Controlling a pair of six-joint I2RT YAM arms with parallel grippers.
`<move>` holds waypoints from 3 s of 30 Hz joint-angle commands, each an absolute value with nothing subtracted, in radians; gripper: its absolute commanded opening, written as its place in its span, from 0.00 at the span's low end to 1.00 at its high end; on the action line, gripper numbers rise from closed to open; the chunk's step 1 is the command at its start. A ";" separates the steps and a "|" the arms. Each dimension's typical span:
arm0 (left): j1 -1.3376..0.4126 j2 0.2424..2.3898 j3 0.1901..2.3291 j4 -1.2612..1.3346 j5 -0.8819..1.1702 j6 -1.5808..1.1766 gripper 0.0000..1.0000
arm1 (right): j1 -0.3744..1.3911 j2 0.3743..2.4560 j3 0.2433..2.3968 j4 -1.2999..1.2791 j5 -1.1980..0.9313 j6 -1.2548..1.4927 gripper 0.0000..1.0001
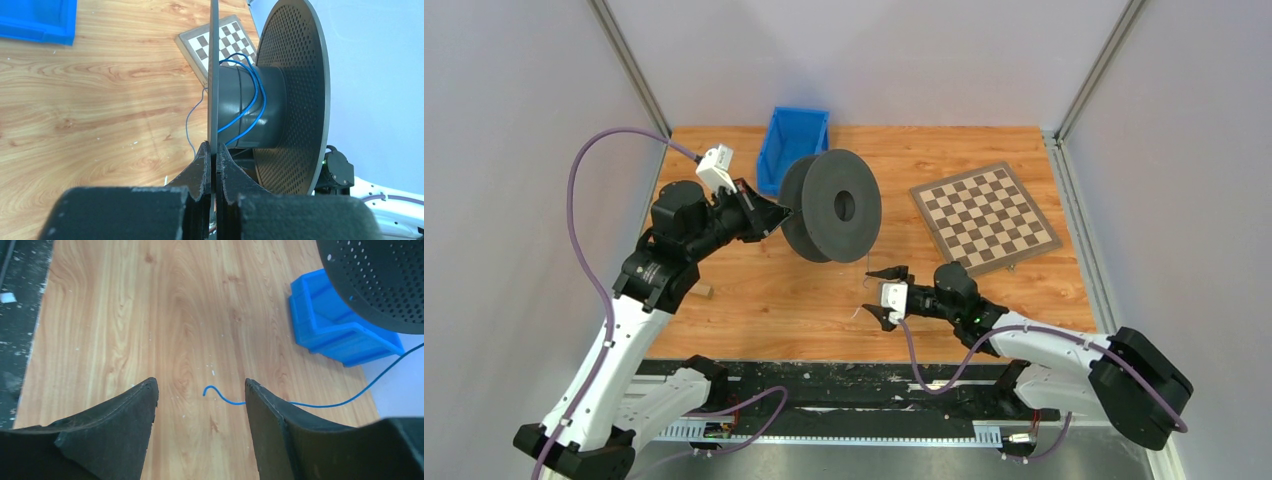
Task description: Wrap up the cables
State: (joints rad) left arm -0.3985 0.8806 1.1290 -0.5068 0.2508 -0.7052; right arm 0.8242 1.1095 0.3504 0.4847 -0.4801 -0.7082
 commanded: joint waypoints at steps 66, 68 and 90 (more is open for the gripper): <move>-0.421 0.823 0.776 -0.162 0.216 -0.287 0.00 | 0.909 1.511 1.193 0.256 -0.202 0.145 0.00; -0.422 0.806 0.766 -0.145 0.235 -0.288 0.00 | 0.877 1.513 1.198 0.242 -0.211 0.171 0.00; -0.411 0.646 0.652 0.076 0.383 -0.242 0.00 | 0.588 1.389 0.956 0.460 -0.537 0.611 0.00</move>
